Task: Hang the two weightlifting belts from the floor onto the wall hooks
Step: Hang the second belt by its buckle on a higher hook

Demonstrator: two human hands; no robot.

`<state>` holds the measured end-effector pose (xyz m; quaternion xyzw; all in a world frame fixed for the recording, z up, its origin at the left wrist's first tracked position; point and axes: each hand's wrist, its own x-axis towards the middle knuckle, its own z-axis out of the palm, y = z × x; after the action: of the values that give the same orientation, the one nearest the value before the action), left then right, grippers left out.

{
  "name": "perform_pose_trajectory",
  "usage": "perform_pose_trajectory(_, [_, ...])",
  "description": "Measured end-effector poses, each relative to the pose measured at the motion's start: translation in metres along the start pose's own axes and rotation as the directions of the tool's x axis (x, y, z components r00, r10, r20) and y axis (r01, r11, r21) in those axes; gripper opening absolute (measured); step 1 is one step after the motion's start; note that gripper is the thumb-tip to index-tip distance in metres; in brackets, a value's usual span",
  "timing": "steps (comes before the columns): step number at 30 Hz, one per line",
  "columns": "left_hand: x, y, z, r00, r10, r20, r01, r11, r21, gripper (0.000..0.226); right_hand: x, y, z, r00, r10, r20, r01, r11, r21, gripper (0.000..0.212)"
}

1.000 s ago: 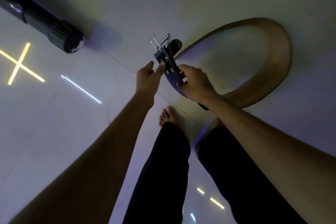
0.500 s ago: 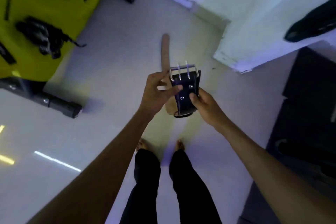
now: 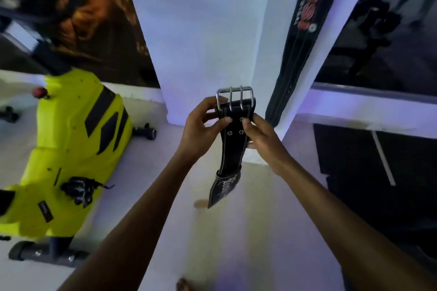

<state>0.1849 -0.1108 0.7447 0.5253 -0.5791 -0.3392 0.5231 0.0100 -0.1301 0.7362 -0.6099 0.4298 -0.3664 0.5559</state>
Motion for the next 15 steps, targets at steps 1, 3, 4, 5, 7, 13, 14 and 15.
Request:
perform_pose_trajectory(1, [0.003,0.022,0.010,0.999,0.040,-0.008,-0.040,0.999,0.011,0.036,-0.005,-0.016,-0.015,0.999,-0.032,-0.006,0.032,0.999,0.012,0.027])
perform_pose_trajectory(3, [0.009,0.060,0.026,0.994,0.099,-0.038,-0.098,0.995,0.022,0.035,-0.012,-0.046,-0.044,0.996,-0.087,-0.031,0.087,0.996,0.019,0.028])
perform_pose_trajectory(4, [0.011,0.076,0.033,0.992,0.115,-0.052,-0.114,0.993,0.021,0.034,-0.016,-0.063,-0.058,0.992,-0.116,-0.045,0.117,0.993,0.017,0.027])
perform_pose_trajectory(5, [0.014,0.093,0.039,0.990,0.126,-0.066,-0.126,0.992,0.014,0.033,-0.018,-0.079,-0.071,0.988,-0.147,-0.055,0.147,0.989,0.009,0.025])
perform_pose_trajectory(7, [0.022,0.126,0.050,0.986,0.137,-0.097,-0.139,0.990,-0.016,0.031,-0.022,-0.110,-0.096,0.976,-0.210,-0.054,0.210,0.978,-0.009,0.016])
perform_pose_trajectory(13, [0.065,0.239,0.080,0.961,0.236,-0.143,-0.256,0.956,-0.145,0.030,-0.021,-0.212,-0.147,0.885,-0.400,-0.239,0.405,0.914,-0.029,0.019])
perform_pose_trajectory(14, [0.074,0.257,0.083,0.956,0.252,-0.150,-0.276,0.945,-0.176,0.030,-0.022,-0.229,-0.153,0.862,-0.421,-0.282,0.431,0.902,-0.029,0.026])
perform_pose_trajectory(15, [0.083,0.275,0.086,0.950,0.271,-0.156,-0.300,0.931,-0.208,0.030,-0.022,-0.244,-0.158,0.839,-0.446,-0.312,0.456,0.889,-0.046,0.032])
